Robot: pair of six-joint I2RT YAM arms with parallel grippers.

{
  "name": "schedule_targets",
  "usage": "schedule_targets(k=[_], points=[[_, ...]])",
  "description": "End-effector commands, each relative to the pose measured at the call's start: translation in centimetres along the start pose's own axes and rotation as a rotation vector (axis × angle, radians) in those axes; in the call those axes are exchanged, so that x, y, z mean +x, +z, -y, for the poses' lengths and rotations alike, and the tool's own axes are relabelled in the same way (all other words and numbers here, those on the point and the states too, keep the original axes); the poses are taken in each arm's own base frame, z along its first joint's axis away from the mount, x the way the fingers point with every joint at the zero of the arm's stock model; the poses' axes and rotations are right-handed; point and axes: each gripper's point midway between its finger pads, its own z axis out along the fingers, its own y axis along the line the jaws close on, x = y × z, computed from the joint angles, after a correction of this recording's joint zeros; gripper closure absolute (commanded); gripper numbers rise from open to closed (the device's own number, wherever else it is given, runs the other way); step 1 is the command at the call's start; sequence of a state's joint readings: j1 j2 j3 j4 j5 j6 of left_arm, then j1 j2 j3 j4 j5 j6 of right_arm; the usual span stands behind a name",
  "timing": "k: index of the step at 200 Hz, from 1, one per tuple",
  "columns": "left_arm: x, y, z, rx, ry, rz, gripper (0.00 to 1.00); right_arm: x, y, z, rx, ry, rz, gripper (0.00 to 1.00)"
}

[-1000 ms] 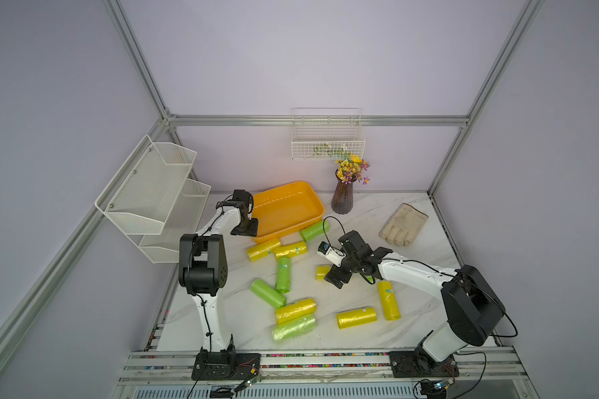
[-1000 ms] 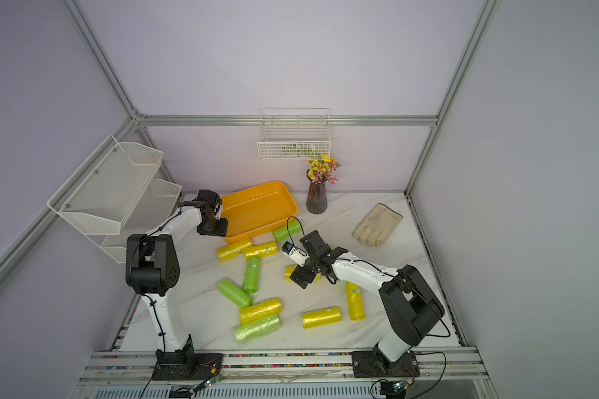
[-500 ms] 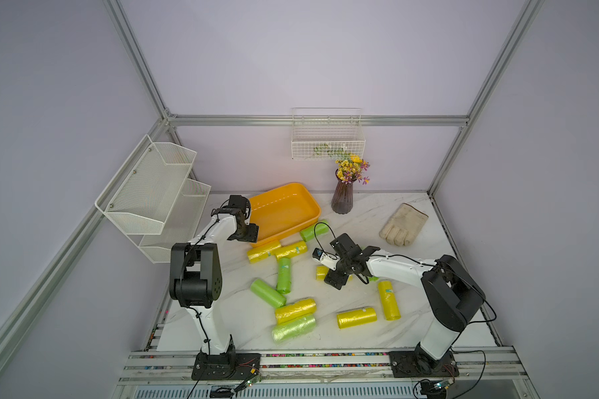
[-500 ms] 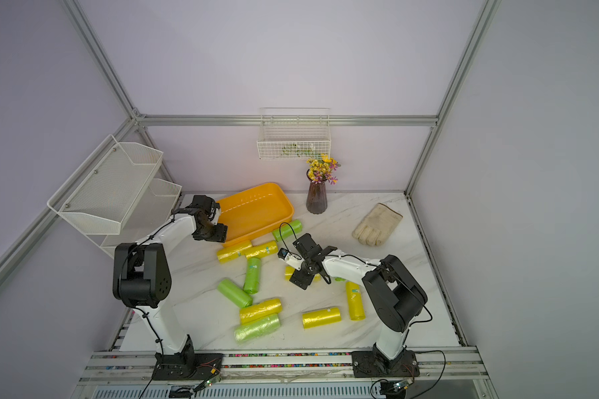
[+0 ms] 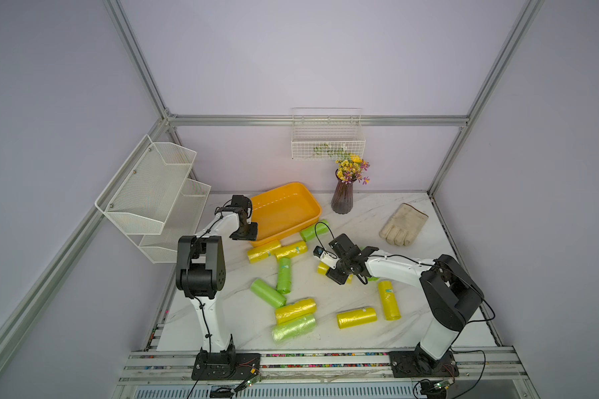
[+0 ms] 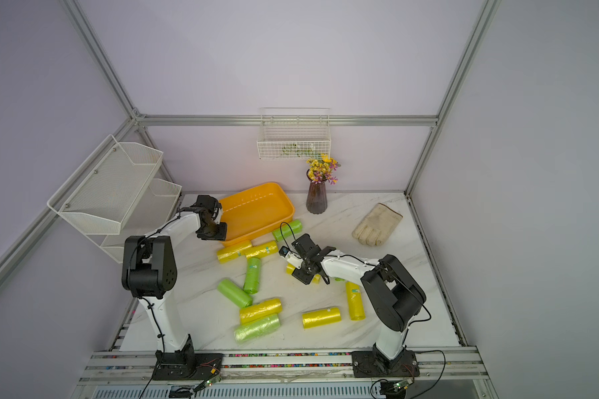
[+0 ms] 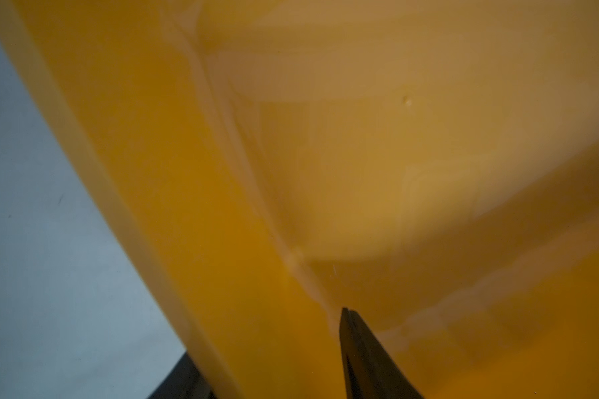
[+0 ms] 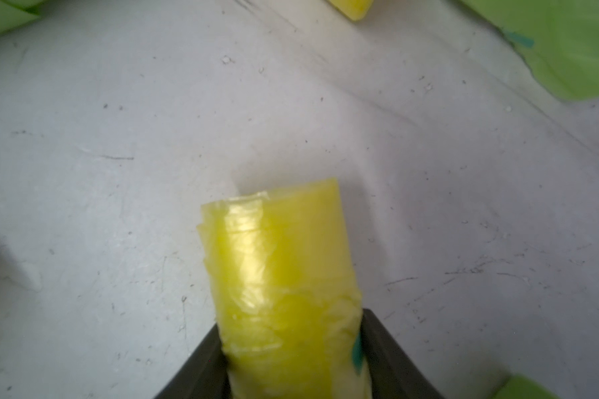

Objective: Put the roll of trash bags into the storage box
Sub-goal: Pick up the roll of trash bags from the center of the board.

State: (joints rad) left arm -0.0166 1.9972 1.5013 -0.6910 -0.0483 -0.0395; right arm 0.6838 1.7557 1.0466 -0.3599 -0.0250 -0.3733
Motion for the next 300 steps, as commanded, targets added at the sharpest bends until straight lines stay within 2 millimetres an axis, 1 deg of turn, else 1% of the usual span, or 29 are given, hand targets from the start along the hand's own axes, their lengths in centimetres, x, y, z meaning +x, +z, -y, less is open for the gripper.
schedule_targets(k=[1,16,46,63,91,127,145,158,177,212,233,248,260,280,300], points=[[-1.8,-0.9,0.6,0.041,0.060,0.061,0.59,-0.3,0.7,-0.9,-0.044,0.090,0.008,0.50],[-1.8,-1.1,0.4,0.031,0.094,0.069,0.63,-0.9,0.3,-1.0,-0.054,0.121,0.032,0.52],[-1.9,-1.8,0.4,0.023,0.150,0.089,0.70,-2.9,-1.0,-1.1,-0.079,0.148,0.098,0.55],[-2.1,-2.2,0.7,0.035,0.172,0.105,0.70,-4.2,-1.9,-1.0,-0.092,0.162,0.142,0.55],[-2.3,-2.7,1.4,0.072,0.200,0.133,0.70,-5.6,-2.6,-0.7,-0.101,0.206,0.177,0.57],[-2.4,-2.7,2.8,0.136,0.227,0.141,0.70,-6.4,-2.8,-0.9,-0.131,0.248,0.193,0.60],[-2.5,-2.7,3.3,0.149,0.242,0.147,0.70,-7.0,-3.4,-1.1,-0.151,0.260,0.212,0.60],[-2.5,-2.8,3.9,0.158,0.263,0.152,0.70,-7.7,-4.3,-1.1,-0.162,0.270,0.238,0.61],[-2.5,-2.9,4.9,0.173,0.294,0.156,0.70,-8.9,-5.9,-0.5,-0.163,0.299,0.281,0.61],[-2.2,-3.2,6.5,0.218,0.295,0.161,0.69,-10.7,-8.5,0.4,-0.173,0.333,0.330,0.62],[-2.1,-3.6,7.3,0.238,0.287,0.177,0.66,-11.6,-9.7,1.2,-0.167,0.361,0.358,0.62],[-2.3,-3.7,7.6,0.254,0.265,0.184,0.61,-12.2,-10.3,1.8,-0.168,0.380,0.382,0.63],[-2.4,-4.0,7.9,0.271,0.249,0.187,0.58,-12.7,-10.5,1.8,-0.183,0.384,0.406,0.63],[-2.6,-5.0,8.6,0.305,0.238,0.217,0.47,-13.5,-10.7,2.0,-0.202,0.424,0.440,0.63],[-3.2,-6.4,8.5,0.291,0.238,0.265,0.38,-14.2,-10.8,2.6,-0.218,0.482,0.478,0.63]])
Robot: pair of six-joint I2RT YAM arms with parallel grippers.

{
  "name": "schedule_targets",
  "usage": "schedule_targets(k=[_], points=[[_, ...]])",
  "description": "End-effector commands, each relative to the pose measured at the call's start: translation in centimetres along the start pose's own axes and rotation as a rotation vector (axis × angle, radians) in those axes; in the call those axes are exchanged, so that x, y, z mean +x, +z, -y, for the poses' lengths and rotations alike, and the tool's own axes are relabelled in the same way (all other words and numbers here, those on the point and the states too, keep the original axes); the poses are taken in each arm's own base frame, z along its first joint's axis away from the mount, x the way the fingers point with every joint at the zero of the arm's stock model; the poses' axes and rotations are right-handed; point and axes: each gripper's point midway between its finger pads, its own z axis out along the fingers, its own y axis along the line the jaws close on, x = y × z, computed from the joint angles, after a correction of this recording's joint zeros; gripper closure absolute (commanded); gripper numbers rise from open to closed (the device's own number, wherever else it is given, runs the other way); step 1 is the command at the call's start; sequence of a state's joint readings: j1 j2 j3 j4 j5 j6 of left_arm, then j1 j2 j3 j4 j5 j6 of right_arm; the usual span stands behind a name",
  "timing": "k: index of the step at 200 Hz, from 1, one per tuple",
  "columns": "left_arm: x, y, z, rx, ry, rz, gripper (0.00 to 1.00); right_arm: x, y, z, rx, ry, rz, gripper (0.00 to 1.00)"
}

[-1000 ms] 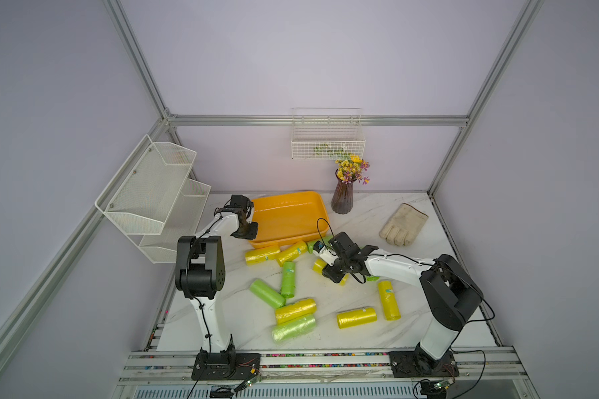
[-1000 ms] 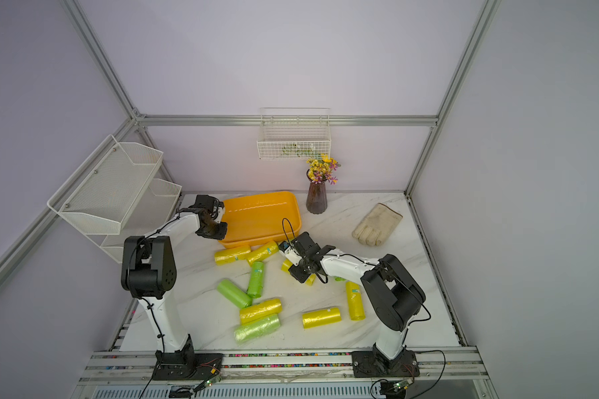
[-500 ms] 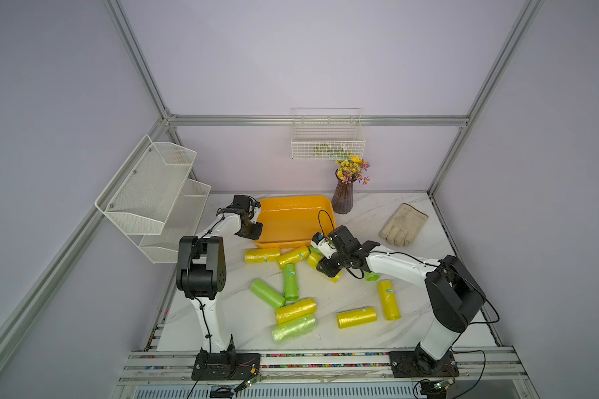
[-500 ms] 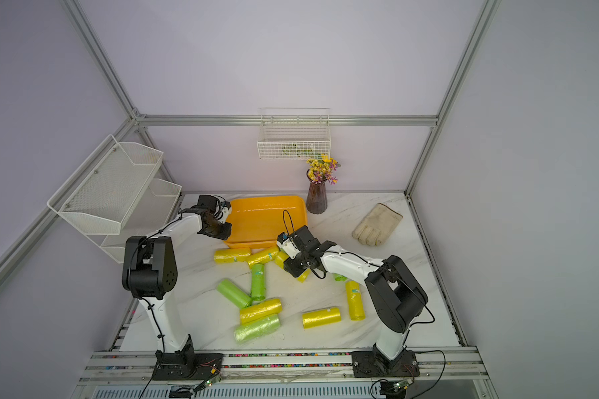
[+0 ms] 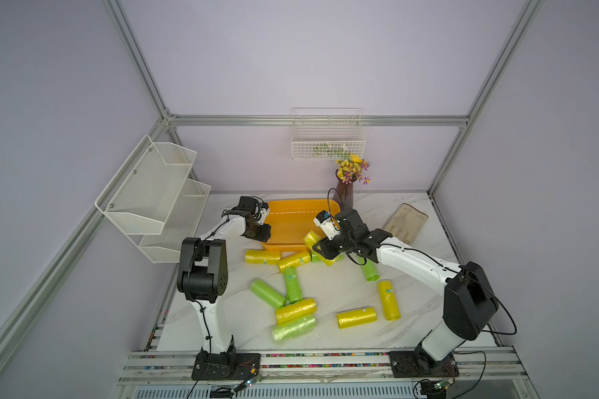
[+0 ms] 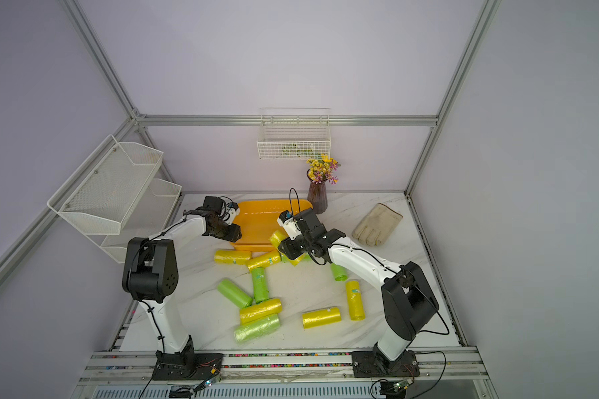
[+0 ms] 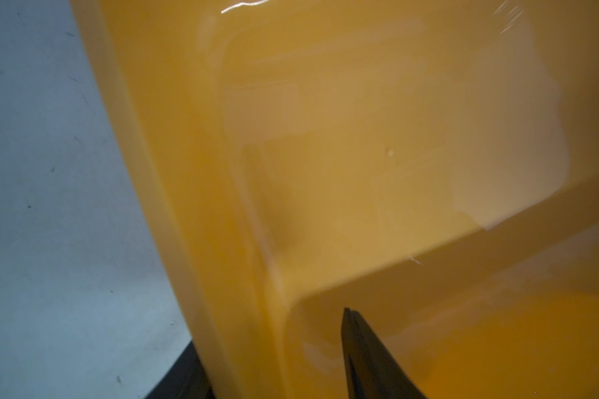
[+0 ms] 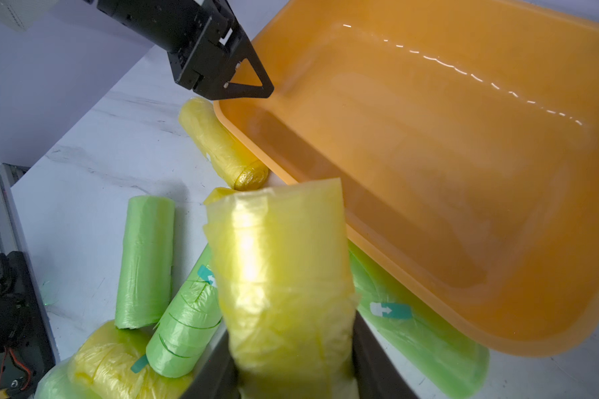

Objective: Put the roll of trash bags into the storage box
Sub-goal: Pick up the roll of trash bags from the center of the board, then place the roll of trash bags in the storage box.

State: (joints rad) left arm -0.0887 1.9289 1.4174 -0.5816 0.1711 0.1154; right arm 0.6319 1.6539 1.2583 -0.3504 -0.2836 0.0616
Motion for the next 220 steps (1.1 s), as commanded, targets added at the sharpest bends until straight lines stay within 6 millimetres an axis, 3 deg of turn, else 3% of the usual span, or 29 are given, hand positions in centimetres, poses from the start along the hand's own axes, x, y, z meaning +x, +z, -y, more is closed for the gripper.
schedule_targets(k=[1,70,115,179,200,204,220], points=[[-3.7,-3.9,1.8,0.031,0.030,0.160,0.38,-3.5,-0.9,-0.6,-0.048,0.062,0.125,0.63],[-4.8,-9.3,0.6,-0.082,-0.045,0.271,0.22,-8.4,1.3,-0.2,-0.157,0.222,0.286,0.63],[-3.8,-12.2,-0.2,-0.157,-0.091,0.330,0.15,-11.6,5.0,0.6,-0.320,0.365,0.338,0.63],[-1.2,-13.2,0.0,-0.165,-0.157,0.356,0.11,-15.2,10.6,3.2,-0.337,0.515,0.393,0.63],[-0.4,-12.6,0.0,-0.164,-0.169,0.342,0.10,-15.7,12.8,3.8,-0.369,0.592,0.396,0.63],[-0.6,-13.8,0.1,-0.165,-0.168,0.373,0.10,-15.7,13.2,3.9,-0.372,0.606,0.396,0.63],[-0.4,-14.1,0.2,-0.164,-0.177,0.382,0.10,-15.5,14.8,4.0,-0.375,0.649,0.385,0.63]])
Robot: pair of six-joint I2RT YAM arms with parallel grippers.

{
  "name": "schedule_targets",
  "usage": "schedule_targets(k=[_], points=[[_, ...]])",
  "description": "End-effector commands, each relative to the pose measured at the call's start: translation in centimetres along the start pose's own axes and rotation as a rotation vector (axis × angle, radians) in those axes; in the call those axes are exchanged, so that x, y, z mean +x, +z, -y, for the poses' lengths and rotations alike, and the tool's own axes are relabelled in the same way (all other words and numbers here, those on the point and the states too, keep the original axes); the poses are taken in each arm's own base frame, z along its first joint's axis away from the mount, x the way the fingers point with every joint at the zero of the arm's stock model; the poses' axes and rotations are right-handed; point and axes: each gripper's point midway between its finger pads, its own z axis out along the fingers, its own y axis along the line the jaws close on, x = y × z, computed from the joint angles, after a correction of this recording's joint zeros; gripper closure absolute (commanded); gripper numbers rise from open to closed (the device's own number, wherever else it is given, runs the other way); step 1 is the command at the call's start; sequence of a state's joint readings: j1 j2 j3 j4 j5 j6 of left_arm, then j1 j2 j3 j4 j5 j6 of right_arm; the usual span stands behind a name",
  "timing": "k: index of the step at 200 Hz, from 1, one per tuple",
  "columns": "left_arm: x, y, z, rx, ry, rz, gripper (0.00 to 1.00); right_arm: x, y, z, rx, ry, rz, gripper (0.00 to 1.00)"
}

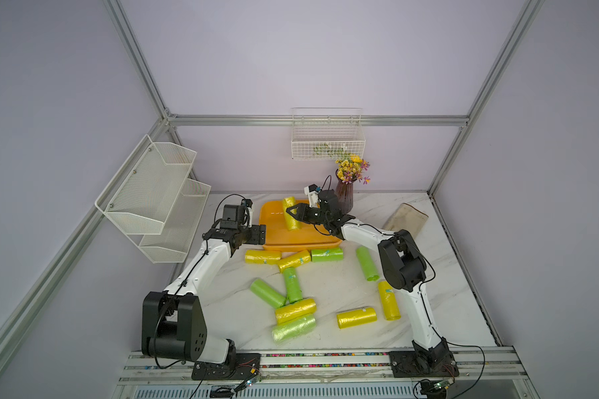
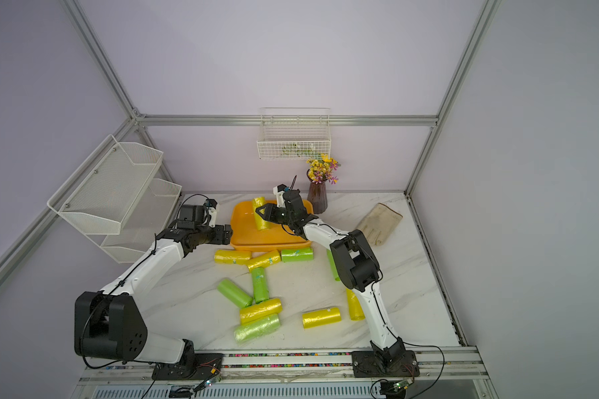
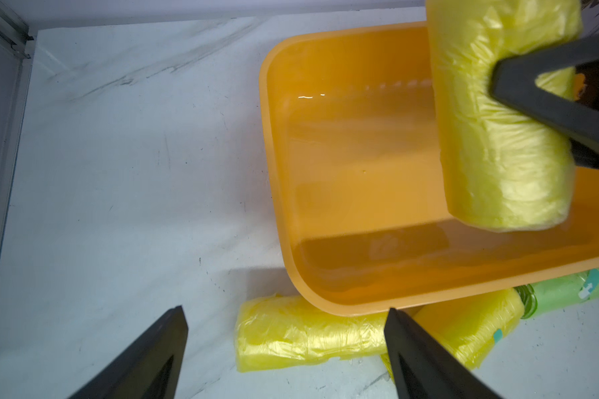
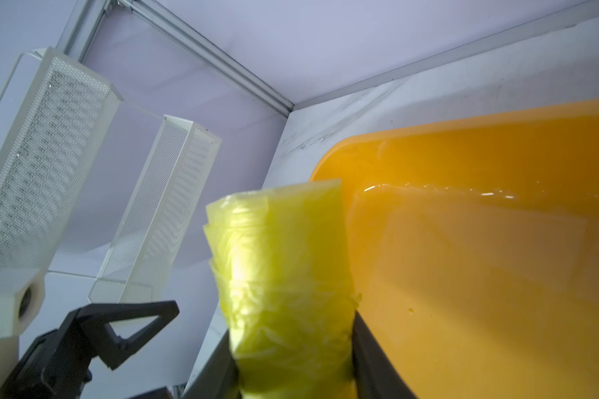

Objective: Put the roll of trash bags into the storage box
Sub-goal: Place the roll of trash bags in the storage box.

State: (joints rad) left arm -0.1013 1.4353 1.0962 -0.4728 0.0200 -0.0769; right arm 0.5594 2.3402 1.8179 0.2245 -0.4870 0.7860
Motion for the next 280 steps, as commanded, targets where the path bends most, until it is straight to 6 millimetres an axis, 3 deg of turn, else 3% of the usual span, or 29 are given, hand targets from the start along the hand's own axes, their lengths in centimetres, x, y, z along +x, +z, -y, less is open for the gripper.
schedule_targets(k=[1,82,212,280], points=[[-2.3,-2.1,0.1,-0.001,-0.033,0.110,0.10,-1.2,1.5,-1.1,-0.060,0.075,0.051,0.63],[-1.5,-2.3,-0.2,-0.013,-0.046,0.105,0.08,2.2,6.8,0.0,-0.076,0.181,-0.014,0.60],[-1.8,-4.1,0.0,-0.004,-0.046,0.129,0.04,5.2,8.4,3.7,-0.016,0.308,-0.001,0.58],[-1.2,-4.0,0.3,0.015,-0.054,0.117,0.02,6.2,8.8,3.4,-0.023,0.314,-0.024,0.53]])
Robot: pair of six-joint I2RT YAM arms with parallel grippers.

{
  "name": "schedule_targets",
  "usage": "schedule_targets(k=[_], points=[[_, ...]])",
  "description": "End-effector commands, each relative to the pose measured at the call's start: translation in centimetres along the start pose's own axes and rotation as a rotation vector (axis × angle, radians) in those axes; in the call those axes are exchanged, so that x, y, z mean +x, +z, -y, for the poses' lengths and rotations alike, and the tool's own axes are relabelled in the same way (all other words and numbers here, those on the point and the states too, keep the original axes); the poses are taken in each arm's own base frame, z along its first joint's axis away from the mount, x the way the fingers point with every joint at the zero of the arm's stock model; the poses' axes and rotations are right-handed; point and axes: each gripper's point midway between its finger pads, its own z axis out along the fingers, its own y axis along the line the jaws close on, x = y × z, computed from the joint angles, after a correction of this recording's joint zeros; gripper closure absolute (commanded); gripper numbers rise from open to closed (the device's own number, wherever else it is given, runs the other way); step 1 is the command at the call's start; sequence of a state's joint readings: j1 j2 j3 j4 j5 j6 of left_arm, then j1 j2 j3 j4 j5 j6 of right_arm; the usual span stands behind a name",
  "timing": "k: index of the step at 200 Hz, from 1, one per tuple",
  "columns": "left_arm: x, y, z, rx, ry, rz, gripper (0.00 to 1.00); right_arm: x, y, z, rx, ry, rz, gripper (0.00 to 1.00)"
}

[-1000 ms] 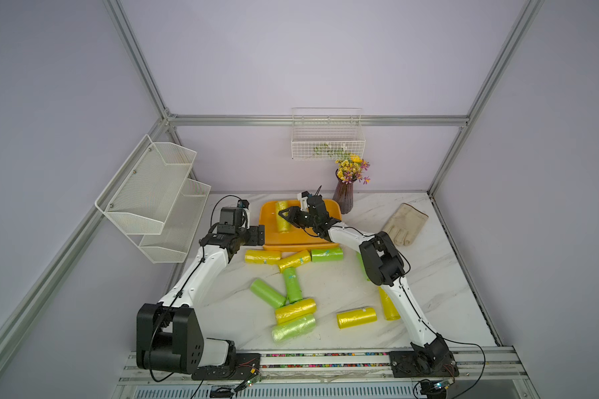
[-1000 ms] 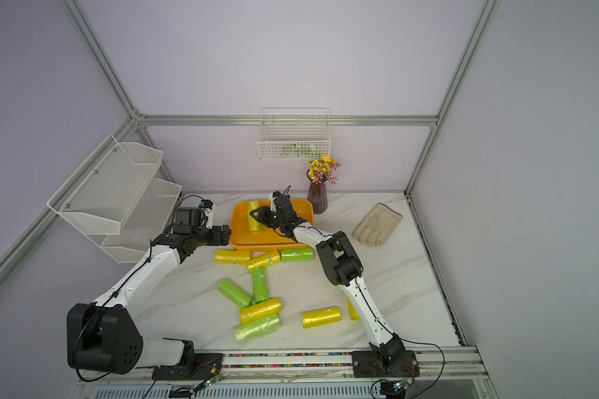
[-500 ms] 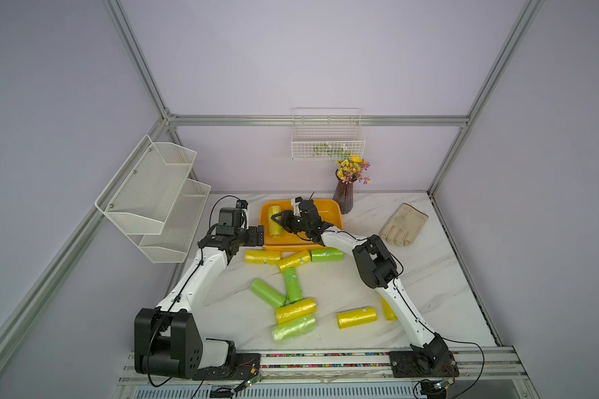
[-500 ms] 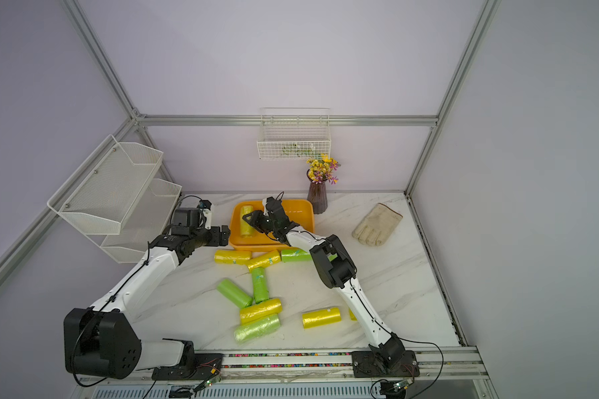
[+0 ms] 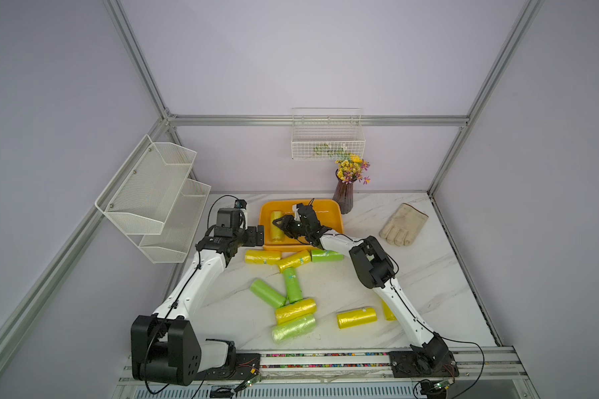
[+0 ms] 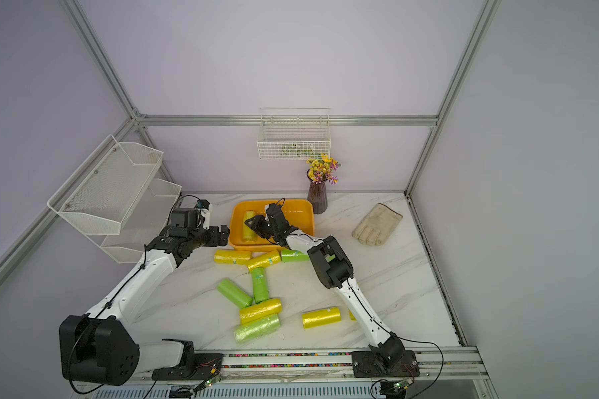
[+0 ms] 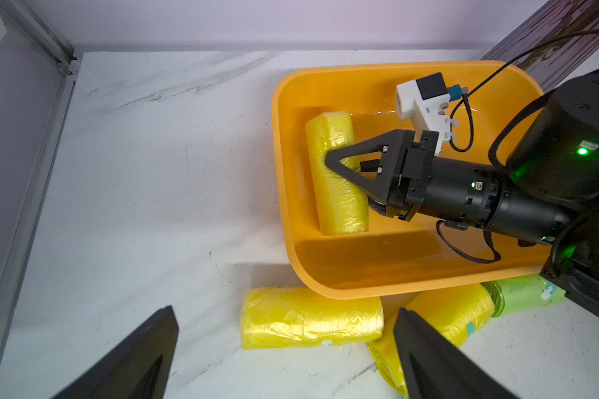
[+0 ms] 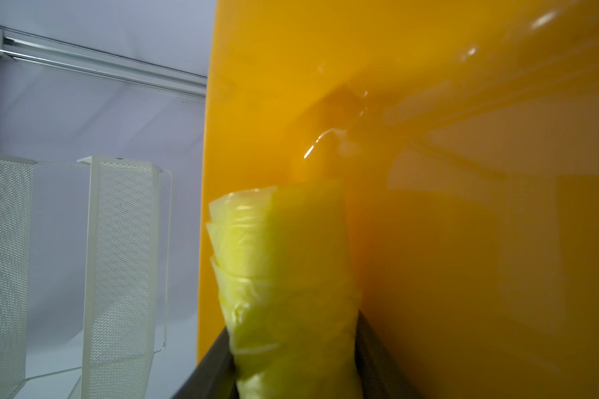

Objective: Put the roll of trash bags into the storage box
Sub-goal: Place the roll of trash bags in the storage box.

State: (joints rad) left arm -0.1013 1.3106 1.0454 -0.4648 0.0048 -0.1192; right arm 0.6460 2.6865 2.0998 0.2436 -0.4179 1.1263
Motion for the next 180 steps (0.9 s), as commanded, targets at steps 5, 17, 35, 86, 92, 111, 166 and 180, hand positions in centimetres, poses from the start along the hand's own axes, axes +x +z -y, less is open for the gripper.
schedule_targets(k=[5,17,35,86,92,111,166,180], points=[[-0.7,-0.9,0.5,0.027,-0.014,0.035,0.02,0.3,0.3,-1.9,-0.062,-0.021,0.006,0.53],[-0.7,-1.0,0.6,0.029,-0.014,0.037,0.01,0.3,0.4,-2.0,-0.065,-0.019,0.006,0.52],[-0.7,-1.0,0.5,0.026,-0.014,0.038,0.00,0.4,0.4,-2.1,-0.067,-0.018,0.005,0.48],[-0.6,-0.8,0.6,0.031,-0.014,0.033,0.00,0.4,0.2,-2.5,-0.070,-0.026,0.004,0.35],[-0.7,-0.9,0.6,0.033,-0.015,0.034,0.00,0.4,0.1,-2.5,-0.071,-0.028,0.003,0.36],[-0.7,-1.1,0.5,0.029,-0.011,0.037,0.00,0.6,-0.2,-2.6,-0.074,-0.027,0.000,0.30],[-0.6,-1.1,0.4,0.023,-0.015,0.035,0.00,0.5,-2.1,-4.2,-0.096,-0.063,0.011,0.26],[-0.6,-1.0,0.6,0.031,-0.017,0.031,0.00,0.3,-2.6,-5.2,-0.106,-0.090,0.014,0.26]])
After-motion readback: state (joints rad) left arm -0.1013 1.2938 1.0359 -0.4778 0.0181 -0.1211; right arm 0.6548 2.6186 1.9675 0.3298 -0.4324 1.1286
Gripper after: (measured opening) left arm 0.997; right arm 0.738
